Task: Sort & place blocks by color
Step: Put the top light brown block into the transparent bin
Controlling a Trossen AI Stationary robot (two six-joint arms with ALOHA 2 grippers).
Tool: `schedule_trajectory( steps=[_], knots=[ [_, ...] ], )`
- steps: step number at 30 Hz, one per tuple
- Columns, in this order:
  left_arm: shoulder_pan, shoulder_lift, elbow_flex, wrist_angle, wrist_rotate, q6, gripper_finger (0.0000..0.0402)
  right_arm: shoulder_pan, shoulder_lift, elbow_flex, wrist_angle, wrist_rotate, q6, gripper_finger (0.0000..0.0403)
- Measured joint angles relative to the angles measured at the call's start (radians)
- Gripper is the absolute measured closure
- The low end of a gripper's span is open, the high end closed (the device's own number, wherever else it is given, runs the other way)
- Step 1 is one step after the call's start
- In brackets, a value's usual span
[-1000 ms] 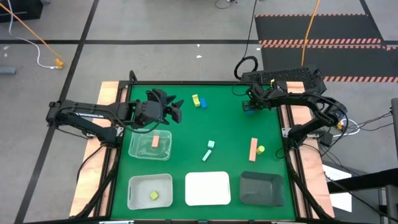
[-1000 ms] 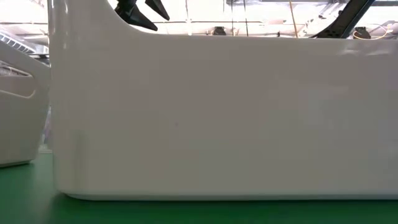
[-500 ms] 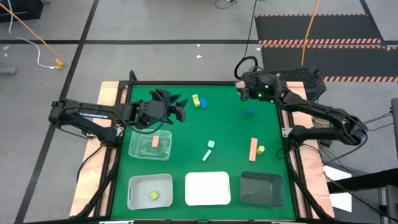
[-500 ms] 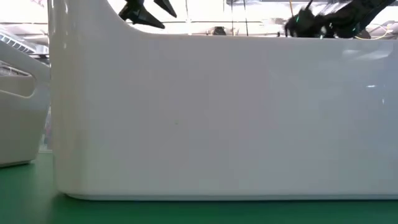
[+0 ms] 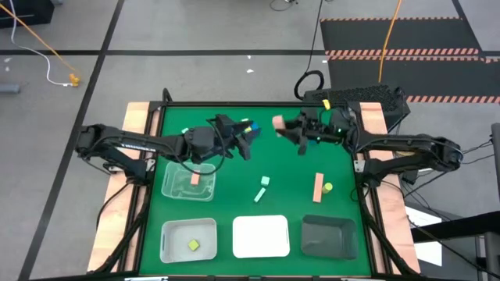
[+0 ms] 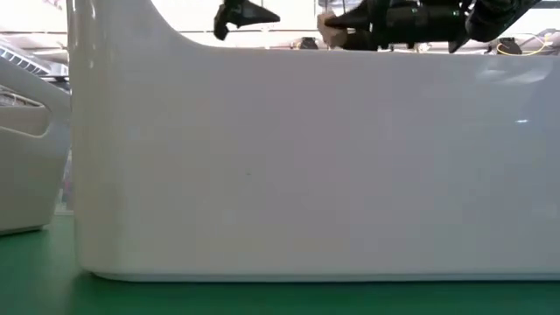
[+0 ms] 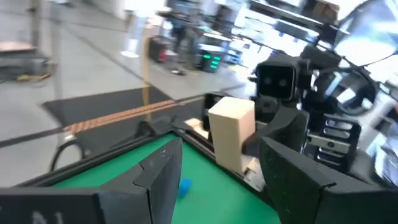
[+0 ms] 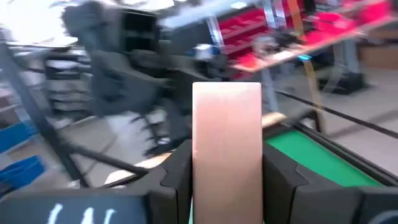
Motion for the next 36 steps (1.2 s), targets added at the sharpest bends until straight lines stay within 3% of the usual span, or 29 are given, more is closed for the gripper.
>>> schedule_trajectory(
  steps=[7,11,19,24,30,33,36],
  knots=[
    [0.0,0.016,0.0,0.03,0.062,0.034,0.0188,0.071,0.082,0.0,0.124,0.0,-0.063,0.029],
    [0.0,0.016,0.0,0.07,0.17,0.062,0.0188,0.09,0.116,0.004,0.132,-0.006,-0.121,0.029],
    [-0.002,0.016,0.0,0.064,0.204,0.181,0.0188,0.136,0.163,0.084,0.123,-0.056,-0.226,0.029],
    [-0.006,0.016,0.0,0.067,0.288,0.248,0.0188,0.155,0.172,0.118,0.098,-0.064,-0.232,0.029],
    [-0.004,0.016,0.0,0.068,0.298,0.27,0.019,0.172,0.172,0.126,0.094,-0.082,-0.23,0.029],
    [-0.005,0.016,0.0,0.069,0.304,0.268,0.0211,0.177,0.172,0.126,0.094,-0.078,-0.225,0.029],
    [-0.005,0.016,0.0,0.069,0.314,0.267,0.026,0.177,0.172,0.126,0.093,-0.08,-0.196,0.029]
  ],
)
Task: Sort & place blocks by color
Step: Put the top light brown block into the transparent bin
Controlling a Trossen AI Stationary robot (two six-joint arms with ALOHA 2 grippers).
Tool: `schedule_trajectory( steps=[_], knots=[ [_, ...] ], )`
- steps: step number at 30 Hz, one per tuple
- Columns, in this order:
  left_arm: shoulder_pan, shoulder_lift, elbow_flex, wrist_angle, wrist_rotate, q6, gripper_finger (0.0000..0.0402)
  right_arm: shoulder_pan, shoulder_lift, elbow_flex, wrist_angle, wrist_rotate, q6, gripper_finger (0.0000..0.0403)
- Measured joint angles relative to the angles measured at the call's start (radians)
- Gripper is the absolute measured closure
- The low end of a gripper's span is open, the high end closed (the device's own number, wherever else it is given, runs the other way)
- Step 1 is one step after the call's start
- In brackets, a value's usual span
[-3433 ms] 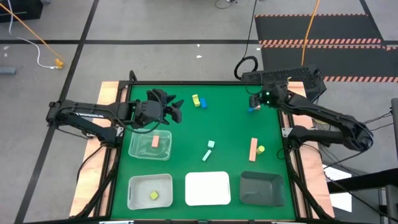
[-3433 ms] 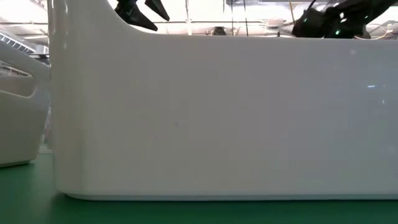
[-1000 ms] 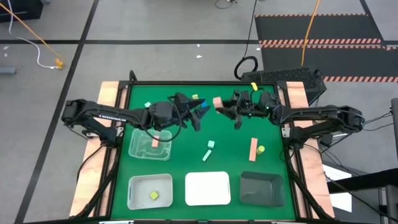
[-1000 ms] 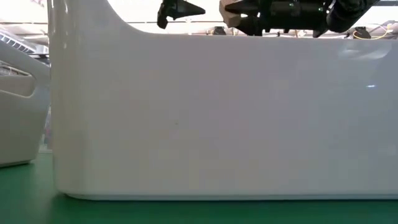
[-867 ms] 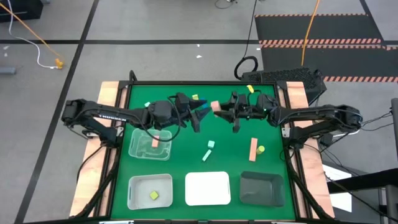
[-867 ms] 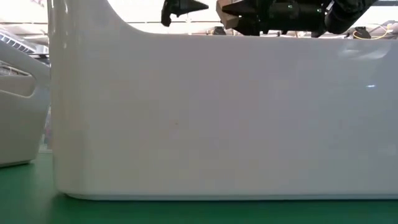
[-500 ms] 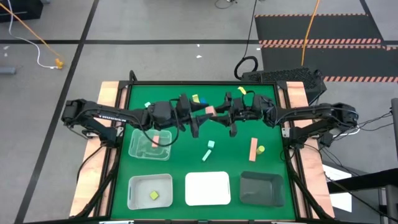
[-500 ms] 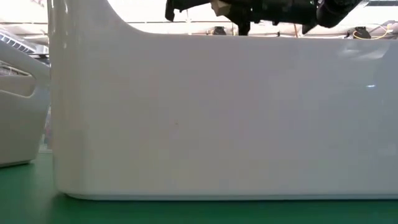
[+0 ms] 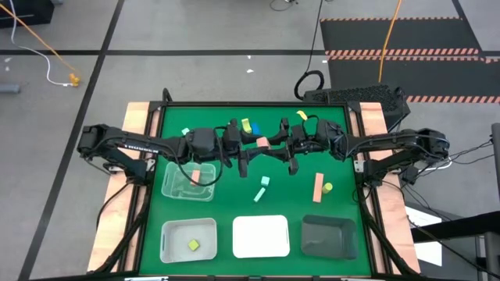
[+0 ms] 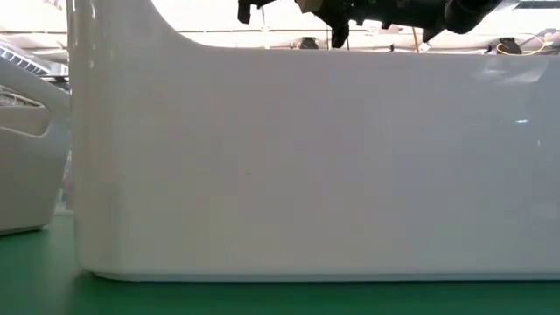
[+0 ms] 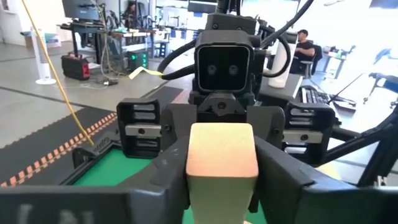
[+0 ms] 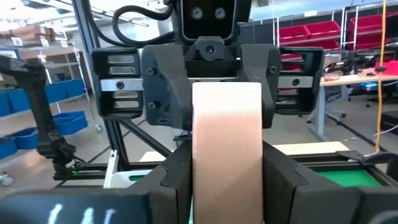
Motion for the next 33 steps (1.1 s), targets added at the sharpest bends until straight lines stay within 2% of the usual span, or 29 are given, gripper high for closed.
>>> schedule_trajectory(
  steps=[6,10,13,16,18,21,23,26,30,33],
  knots=[
    [0.002,0.0,0.0,0.002,0.014,-0.019,0.0269,-0.003,0.0,0.0,0.0,0.005,0.051,0.0279],
    [0.002,0.0,0.0,-0.004,0.014,-0.025,0.0269,-0.021,-0.011,0.0,-0.071,0.032,0.174,0.0189],
    [0.005,-0.008,-0.002,-0.01,0.01,-0.022,0.0269,-0.043,-0.029,0.0,-0.191,0.02,0.221,0.0127],
    [0.013,-0.035,-0.002,-0.037,0.017,-0.025,0.0269,-0.058,-0.053,-0.001,-0.36,0.005,0.215,0.009],
    [0.02,-0.056,0.0,-0.079,0.017,-0.036,0.0269,-0.067,-0.07,-0.001,-0.45,0.006,0.201,0.0079],
    [0.028,-0.102,-0.001,-0.237,0.017,-0.083,0.0269,-0.078,-0.098,-0.001,-0.57,0.014,0.198,0.0078],
    [0.029,-0.134,-0.001,-0.359,0.017,-0.141,0.0269,-0.082,-0.11,0.0,-0.649,0.059,0.206,0.0082],
    [0.021,-0.2,0.0,-0.645,0.02,-0.272,0.0269,-0.083,-0.122,0.0,-0.755,0.14,0.207,0.0088],
    [-0.007,-0.263,-0.001,-1.044,0.021,-0.477,0.0269,-0.083,-0.124,0.0,-0.934,0.318,0.205,0.0089],
    [-0.037,-0.278,0.0,-1.271,0.021,-0.628,0.0269,-0.095,-0.124,0.0,-1.081,0.464,0.212,0.0089]
  ],
)
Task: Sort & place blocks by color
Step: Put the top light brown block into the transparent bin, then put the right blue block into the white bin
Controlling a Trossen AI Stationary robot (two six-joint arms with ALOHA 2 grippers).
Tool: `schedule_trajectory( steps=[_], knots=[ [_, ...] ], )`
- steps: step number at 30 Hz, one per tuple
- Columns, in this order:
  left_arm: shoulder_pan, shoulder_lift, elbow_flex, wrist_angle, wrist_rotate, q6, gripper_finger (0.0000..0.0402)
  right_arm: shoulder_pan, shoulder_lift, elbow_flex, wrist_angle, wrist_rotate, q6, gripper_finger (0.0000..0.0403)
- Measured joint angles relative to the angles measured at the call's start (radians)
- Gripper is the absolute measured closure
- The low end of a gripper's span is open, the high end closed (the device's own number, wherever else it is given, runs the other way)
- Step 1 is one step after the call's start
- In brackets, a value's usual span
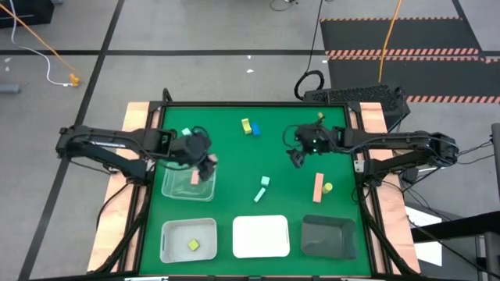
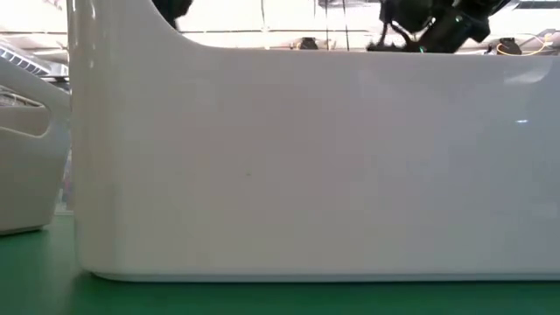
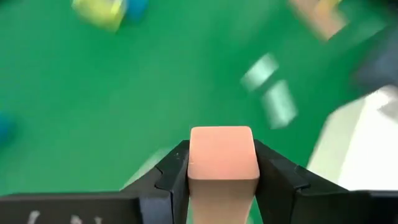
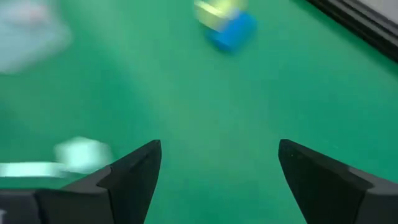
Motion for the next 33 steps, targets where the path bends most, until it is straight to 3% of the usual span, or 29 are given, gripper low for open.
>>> schedule_trajectory(
  steps=[6,12,21,23,29,33],
  knots=[
    [-0.075,0.033,-0.002,-0.242,0.008,-0.195,0.0269,-0.062,0.0,-0.002,-0.189,0.091,0.155,0.0089],
    [-0.116,0.081,-0.017,-0.273,0.015,-0.248,0.0269,-0.137,0.0,-0.052,-0.151,0.089,0.076,0.0089],
    [-0.114,0.1,-0.168,-0.251,0.053,-0.4,0.0269,-0.261,0.0,-0.104,-0.146,0.081,-0.036,0.0089],
    [-0.114,0.1,-0.186,-0.253,0.053,-0.44,0.0266,-0.286,0.0,-0.116,-0.145,0.036,-0.033,0.0089],
    [-0.114,0.1,-0.189,-0.249,0.054,-0.482,0.0146,-0.336,0.0,-0.145,-0.144,-0.022,-0.005,0.0089],
    [-0.114,0.095,-0.189,-0.249,0.09,-0.486,0.0097,-0.365,0.0,-0.147,-0.138,-0.053,-0.02,0.0089]
  ],
)
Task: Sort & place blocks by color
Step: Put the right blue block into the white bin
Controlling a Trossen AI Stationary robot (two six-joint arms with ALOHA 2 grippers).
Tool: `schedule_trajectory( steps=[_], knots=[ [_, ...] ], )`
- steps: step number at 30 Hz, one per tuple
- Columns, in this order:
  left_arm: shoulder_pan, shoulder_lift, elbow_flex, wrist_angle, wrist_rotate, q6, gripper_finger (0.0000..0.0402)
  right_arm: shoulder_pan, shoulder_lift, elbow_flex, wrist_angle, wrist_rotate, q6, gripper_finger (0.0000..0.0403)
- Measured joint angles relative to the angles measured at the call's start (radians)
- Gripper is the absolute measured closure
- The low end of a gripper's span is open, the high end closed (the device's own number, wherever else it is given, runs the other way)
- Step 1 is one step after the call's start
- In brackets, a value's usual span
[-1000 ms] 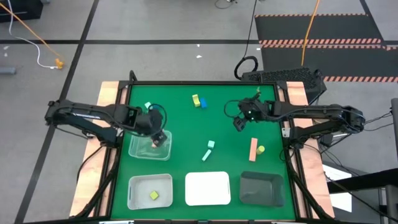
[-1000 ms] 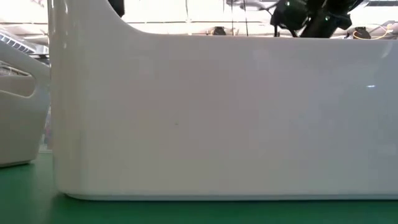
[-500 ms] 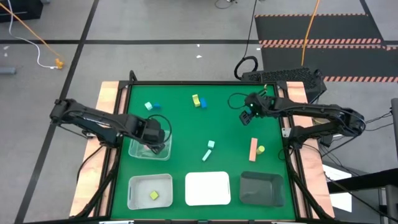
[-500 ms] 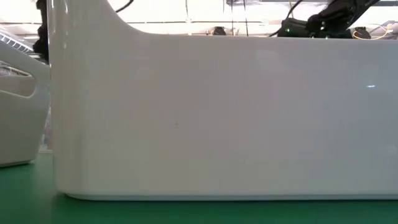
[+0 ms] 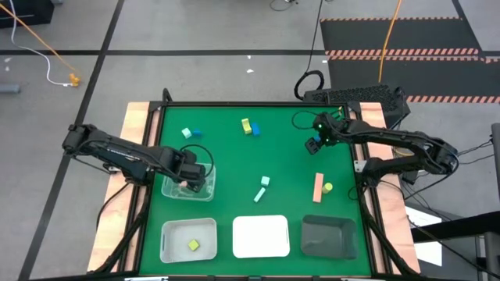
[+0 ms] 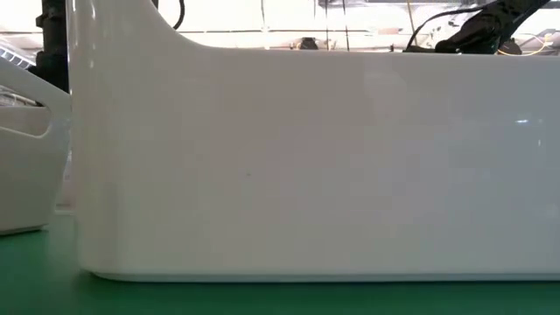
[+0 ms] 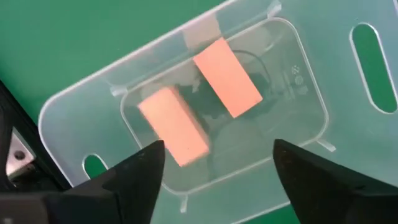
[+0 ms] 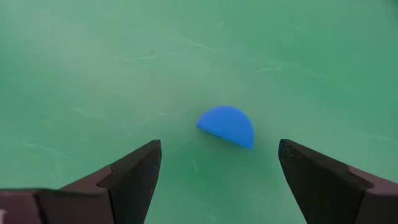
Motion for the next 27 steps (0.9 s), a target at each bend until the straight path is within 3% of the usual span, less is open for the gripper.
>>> schedule_trajectory(
  steps=[6,16,27],
  knots=[
    [0.013,-0.004,0.0,0.001,0.043,-0.035,0.0083,-0.028,0.0,0.0,0.003,-0.05,-0.13,0.0089],
    [0.018,-0.008,0.035,0.004,0.065,-0.04,0.0112,-0.037,0.001,-0.004,0.039,-0.074,-0.408,0.0089],
    [0.018,-0.008,0.227,0.004,-0.075,0.009,0.0121,-0.084,0.083,-0.106,0.203,-0.12,-0.548,0.0089]
  ],
)
